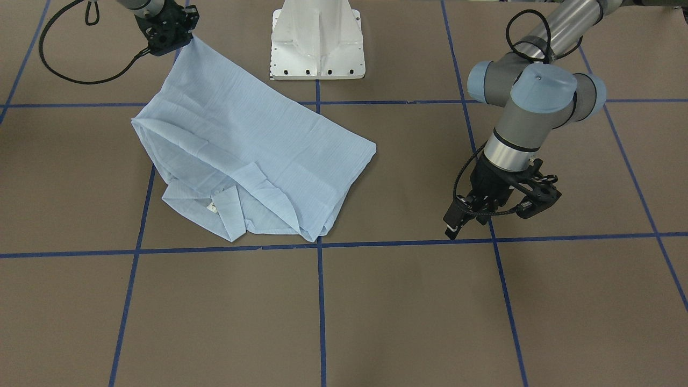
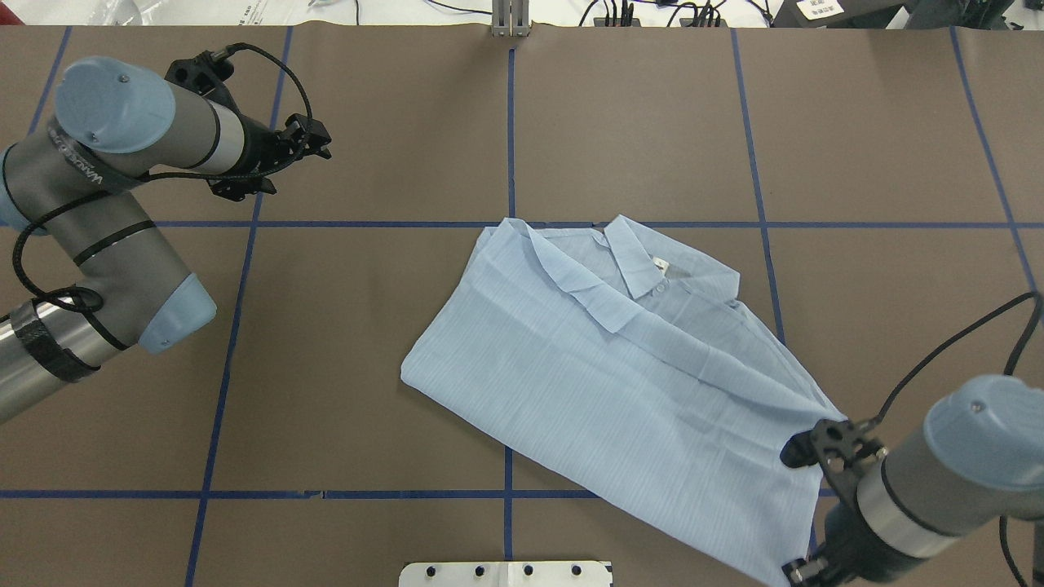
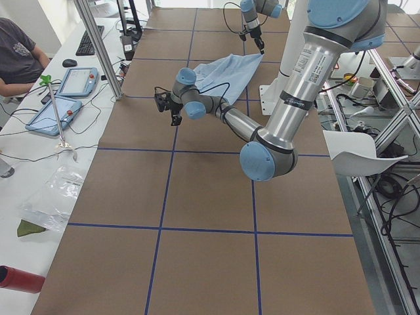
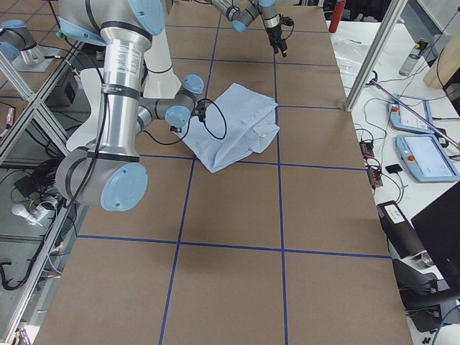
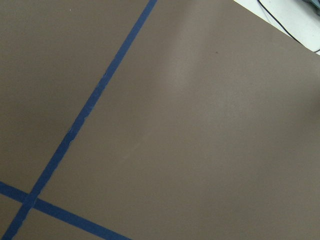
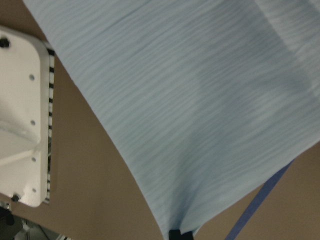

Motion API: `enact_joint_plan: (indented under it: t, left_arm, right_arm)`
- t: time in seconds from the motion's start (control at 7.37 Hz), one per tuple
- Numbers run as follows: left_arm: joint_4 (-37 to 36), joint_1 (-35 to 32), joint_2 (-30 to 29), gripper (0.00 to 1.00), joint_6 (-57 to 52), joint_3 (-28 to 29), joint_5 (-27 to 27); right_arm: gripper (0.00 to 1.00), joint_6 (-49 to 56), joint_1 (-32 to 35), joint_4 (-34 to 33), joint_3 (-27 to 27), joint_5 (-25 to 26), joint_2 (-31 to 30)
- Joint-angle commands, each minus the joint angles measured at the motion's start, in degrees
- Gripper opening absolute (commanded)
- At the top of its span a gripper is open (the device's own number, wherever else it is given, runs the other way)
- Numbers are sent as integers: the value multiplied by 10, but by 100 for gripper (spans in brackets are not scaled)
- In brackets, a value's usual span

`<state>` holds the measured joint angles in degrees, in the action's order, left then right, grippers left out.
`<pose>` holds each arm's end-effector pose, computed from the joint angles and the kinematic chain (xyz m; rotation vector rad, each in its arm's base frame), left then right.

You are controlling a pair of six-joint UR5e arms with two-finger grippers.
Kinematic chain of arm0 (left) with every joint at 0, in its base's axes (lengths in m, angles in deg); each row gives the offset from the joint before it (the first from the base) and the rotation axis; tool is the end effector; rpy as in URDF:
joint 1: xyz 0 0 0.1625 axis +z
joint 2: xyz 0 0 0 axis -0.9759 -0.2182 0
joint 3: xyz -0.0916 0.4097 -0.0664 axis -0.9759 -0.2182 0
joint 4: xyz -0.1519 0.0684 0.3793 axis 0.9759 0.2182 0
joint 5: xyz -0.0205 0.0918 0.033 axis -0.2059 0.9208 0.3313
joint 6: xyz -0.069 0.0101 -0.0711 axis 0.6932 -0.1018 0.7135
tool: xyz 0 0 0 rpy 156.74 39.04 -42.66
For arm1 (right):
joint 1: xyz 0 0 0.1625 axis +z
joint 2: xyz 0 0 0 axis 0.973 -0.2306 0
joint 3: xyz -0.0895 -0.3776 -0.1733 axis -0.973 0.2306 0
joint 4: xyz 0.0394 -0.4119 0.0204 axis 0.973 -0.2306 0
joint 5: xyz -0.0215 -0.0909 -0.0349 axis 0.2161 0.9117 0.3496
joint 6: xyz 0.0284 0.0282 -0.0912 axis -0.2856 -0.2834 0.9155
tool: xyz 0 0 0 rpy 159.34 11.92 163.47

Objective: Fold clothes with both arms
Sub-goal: 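Grasp the shirt edge with the right gripper and drag it toward the robot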

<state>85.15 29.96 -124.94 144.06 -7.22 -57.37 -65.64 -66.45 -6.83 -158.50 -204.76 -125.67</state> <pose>0.3751 -0.5636 0.3334 0.1568 1.0218 -0.6103 -0.3620 -0.1398 0.3660 -0.3432 -0.9397 -0.5072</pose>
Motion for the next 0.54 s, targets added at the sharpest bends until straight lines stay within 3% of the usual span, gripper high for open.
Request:
enact_joint_plan:
  t: [0.0, 0.27, 0.41]
  left_arm:
    - [0, 2, 0, 98, 1, 0, 0]
    - [0, 4, -1, 98, 2, -8, -5]
    - [-2, 13, -1, 98, 3, -27, -8]
  right_arm:
    - [99, -47, -57, 0, -12, 4, 2]
    - [100, -47, 12, 0, -9, 4, 34]
    - [100, -47, 63, 0, -7, 4, 90]
